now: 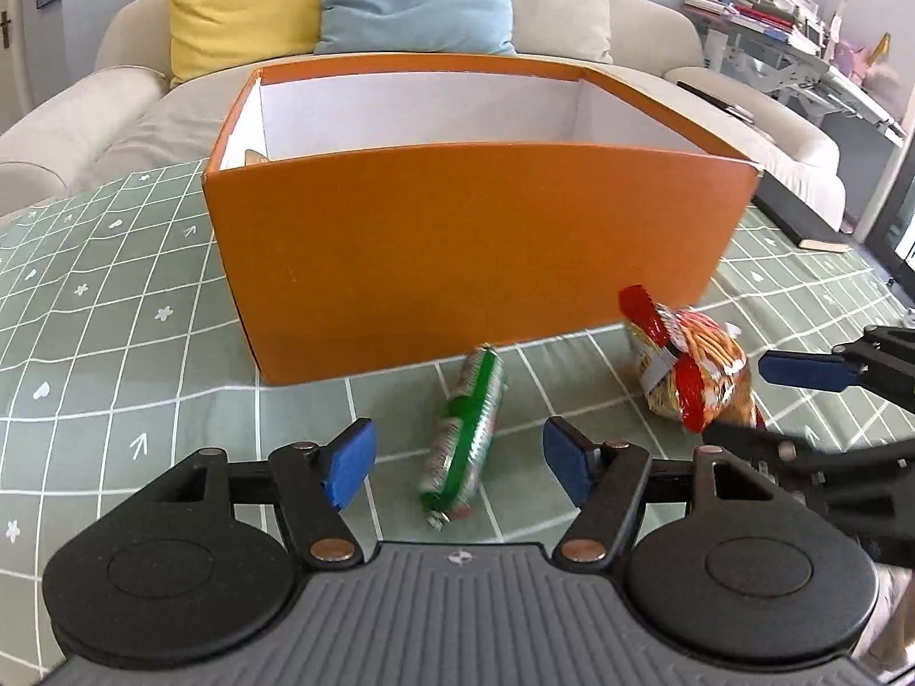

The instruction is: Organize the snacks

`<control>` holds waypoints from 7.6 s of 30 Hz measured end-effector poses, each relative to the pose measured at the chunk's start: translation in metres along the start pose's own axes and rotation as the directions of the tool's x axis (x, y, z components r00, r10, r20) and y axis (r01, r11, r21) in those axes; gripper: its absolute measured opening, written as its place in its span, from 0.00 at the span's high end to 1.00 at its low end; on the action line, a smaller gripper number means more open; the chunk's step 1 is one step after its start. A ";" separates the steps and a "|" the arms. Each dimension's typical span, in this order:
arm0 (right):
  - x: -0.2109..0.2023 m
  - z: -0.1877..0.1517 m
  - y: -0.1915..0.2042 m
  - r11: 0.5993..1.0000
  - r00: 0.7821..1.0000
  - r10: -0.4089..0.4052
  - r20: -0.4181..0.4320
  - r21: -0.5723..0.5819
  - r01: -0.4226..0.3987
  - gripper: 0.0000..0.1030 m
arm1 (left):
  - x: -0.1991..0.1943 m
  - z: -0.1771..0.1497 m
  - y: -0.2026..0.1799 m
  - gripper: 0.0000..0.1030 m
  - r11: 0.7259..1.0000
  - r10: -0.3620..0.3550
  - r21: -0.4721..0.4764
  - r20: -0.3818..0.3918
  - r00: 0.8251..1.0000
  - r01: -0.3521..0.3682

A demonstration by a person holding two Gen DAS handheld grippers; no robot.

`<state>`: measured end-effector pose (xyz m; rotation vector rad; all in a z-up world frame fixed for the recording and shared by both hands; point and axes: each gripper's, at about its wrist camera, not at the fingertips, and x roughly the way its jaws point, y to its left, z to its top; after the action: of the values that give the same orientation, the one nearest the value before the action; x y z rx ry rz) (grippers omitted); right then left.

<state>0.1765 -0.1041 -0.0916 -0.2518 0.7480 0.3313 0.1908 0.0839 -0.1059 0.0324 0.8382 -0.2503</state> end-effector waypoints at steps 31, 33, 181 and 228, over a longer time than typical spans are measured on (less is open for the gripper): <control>0.039 0.019 0.022 0.988 0.998 0.021 0.060 -0.151 -0.012 0.56 | 0.019 -0.003 -0.028 0.76 0.994 0.109 0.000 -0.053 0.993 -0.109; 0.036 0.020 0.019 0.992 0.998 0.025 0.058 -0.127 -0.017 0.59 | 0.018 -0.004 -0.030 0.76 0.993 0.119 -0.004 -0.054 0.991 -0.119; -0.165 0.102 -0.050 0.986 0.913 -0.078 0.401 0.169 0.010 0.04 | -0.191 0.097 -0.079 0.00 0.882 0.453 -0.105 0.455 0.767 -0.459; -0.109 0.067 -0.058 0.965 0.983 -0.039 0.178 0.261 -0.009 0.04 | -0.126 0.055 -0.076 0.00 0.910 0.410 -0.122 0.125 0.903 -0.396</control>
<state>0.1650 -0.1567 0.0380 0.0227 0.6007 0.2337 0.1327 0.0291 0.0291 0.0975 0.6758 0.1783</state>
